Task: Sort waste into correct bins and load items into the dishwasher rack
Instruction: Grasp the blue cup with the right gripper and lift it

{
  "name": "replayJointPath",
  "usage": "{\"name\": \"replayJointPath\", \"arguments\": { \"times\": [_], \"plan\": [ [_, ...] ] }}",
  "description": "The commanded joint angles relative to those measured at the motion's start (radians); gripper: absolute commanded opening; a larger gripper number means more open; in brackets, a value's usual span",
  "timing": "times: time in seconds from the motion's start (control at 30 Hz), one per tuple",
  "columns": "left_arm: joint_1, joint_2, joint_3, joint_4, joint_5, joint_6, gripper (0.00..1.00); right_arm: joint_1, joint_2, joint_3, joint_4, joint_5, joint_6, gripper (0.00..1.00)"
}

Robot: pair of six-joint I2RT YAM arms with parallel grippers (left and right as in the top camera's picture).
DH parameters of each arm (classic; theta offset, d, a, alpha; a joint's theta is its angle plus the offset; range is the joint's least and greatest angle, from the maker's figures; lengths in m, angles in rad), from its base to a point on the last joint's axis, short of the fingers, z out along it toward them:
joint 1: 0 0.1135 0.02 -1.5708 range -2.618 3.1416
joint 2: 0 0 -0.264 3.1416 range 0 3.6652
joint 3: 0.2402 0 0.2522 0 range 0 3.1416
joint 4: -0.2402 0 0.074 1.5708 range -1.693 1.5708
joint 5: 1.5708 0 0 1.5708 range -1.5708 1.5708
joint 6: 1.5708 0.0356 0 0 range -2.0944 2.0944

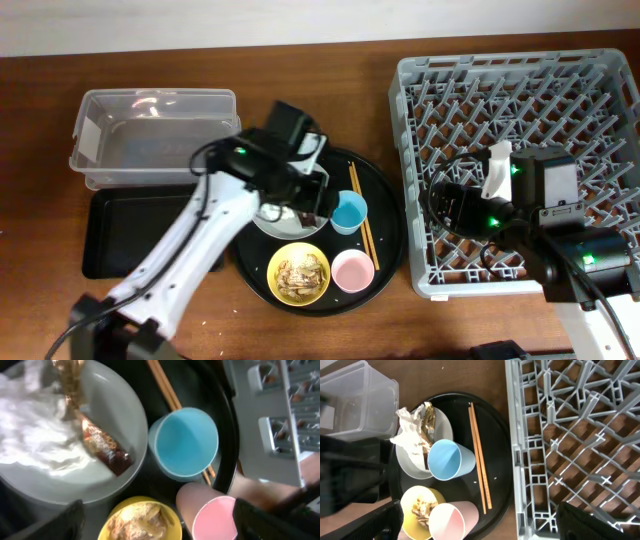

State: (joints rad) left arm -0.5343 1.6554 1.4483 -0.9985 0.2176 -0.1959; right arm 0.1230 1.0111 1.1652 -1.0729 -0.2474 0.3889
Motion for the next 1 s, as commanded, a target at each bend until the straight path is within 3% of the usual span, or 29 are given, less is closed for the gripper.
{"name": "replayJointPath", "arguments": {
  "times": [0.0,0.07,0.13,0.17,0.27,0.4,0.47,0.53,0.6,0.7,0.77,0.97],
  "plan": [
    [-0.074,0.091,0.011,0.111,-0.171,0.011,0.76,-0.006,-0.005,0.018,-0.04,0.012,0.016,1.0],
    [-0.093,0.155,0.011,0.131,-0.198,0.011,0.71,-0.006,-0.005,0.018,-0.065,0.011,0.012,0.99],
    [-0.098,0.224,0.011,0.15,-0.195,0.011,0.58,-0.006,-0.005,0.018,-0.064,-0.002,0.013,0.99],
    [-0.098,0.254,0.011,0.145,-0.187,0.011,0.37,-0.006,-0.005,0.018,-0.061,-0.022,0.013,0.99],
    [-0.098,0.254,0.028,0.142,-0.188,0.011,0.0,-0.006,-0.005,0.018,-0.061,-0.033,0.012,0.99],
    [-0.037,0.227,0.216,-0.034,-0.121,0.018,0.0,-0.006,-0.005,0.018,-0.06,-0.033,0.012,0.99],
    [0.054,0.203,0.395,-0.174,0.05,0.098,0.0,-0.006,-0.006,0.018,-0.049,-0.034,0.012,0.99],
    [0.142,0.174,0.455,-0.212,0.351,0.183,0.0,-0.006,-0.006,0.018,-0.008,-0.076,-0.034,0.99],
    [0.276,0.157,0.458,-0.245,0.817,0.311,0.0,-0.006,-0.006,0.038,0.035,-0.301,-0.23,0.96],
    [0.375,0.16,0.458,-0.348,1.162,0.446,0.0,-0.003,-0.003,0.06,0.236,-0.682,-0.257,0.92],
    [0.38,0.16,0.458,-0.357,1.251,0.446,0.0,0.024,0.02,0.06,0.365,-0.808,-0.223,0.96],
    [0.352,0.16,0.458,-0.407,1.28,0.445,0.0,0.111,0.127,0.06,0.636,-0.808,-0.092,0.97]
  ]
}}
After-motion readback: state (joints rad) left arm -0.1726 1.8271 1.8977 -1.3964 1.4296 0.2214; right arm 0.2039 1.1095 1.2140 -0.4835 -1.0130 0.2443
